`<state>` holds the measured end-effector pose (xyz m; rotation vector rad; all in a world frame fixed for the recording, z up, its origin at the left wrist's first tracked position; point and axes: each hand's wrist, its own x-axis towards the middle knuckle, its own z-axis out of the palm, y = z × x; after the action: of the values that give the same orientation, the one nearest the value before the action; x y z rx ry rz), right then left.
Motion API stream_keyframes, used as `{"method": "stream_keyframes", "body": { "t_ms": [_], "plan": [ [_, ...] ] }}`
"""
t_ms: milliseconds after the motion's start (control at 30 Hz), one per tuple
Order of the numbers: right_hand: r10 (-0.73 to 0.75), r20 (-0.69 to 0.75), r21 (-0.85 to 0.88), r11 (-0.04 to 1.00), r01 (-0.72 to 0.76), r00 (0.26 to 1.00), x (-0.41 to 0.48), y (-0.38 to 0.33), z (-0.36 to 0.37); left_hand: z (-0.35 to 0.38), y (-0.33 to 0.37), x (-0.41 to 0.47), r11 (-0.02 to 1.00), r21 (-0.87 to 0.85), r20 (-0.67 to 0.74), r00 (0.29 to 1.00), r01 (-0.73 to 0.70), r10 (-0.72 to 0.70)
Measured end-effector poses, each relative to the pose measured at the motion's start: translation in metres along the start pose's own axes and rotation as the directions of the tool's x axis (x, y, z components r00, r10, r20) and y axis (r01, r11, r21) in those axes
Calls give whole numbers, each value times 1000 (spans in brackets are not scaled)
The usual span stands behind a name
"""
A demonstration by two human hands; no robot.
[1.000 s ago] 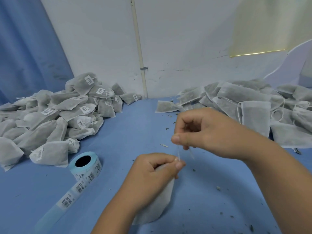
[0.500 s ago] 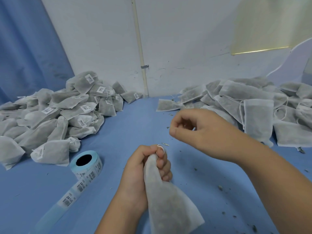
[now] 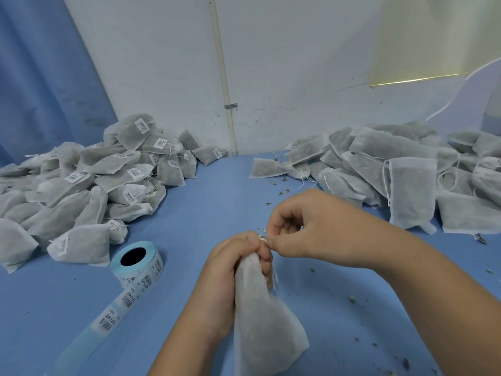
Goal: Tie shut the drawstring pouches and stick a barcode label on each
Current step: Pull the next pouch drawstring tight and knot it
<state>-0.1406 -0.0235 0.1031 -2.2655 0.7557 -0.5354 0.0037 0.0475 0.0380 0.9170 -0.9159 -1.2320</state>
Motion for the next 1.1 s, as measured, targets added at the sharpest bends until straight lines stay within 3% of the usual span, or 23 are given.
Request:
{"method": "stream_keyframes", "body": {
  "t_ms": [200, 467, 633, 800, 933, 1100],
  "plan": [
    [84, 61, 110, 990, -91, 995, 4, 3, 10, -7, 1, 1, 992, 125, 10, 1000, -21, 19],
    [79, 127, 145, 985, -97, 989, 5, 11, 7, -12, 8, 0, 979, 200, 47, 998, 33, -43],
    [99, 180, 139, 982, -124, 979, 6, 15, 7, -9, 9, -2, 957, 285, -36, 998, 53, -45],
    [113, 178, 124, 983, -137, 977, 6, 18, 7, -2, 7, -2, 928, 374, -124, 991, 0, 50],
    [137, 150, 121, 980, -156, 979, 7, 20, 8, -1, 5, -1, 917, 394, -164, 978, -54, 128],
    [120, 75, 168, 977, -131, 990, 10, 24, 11, -3, 3, -1, 920, 392, -234, 964, -25, 126]
  ]
}}
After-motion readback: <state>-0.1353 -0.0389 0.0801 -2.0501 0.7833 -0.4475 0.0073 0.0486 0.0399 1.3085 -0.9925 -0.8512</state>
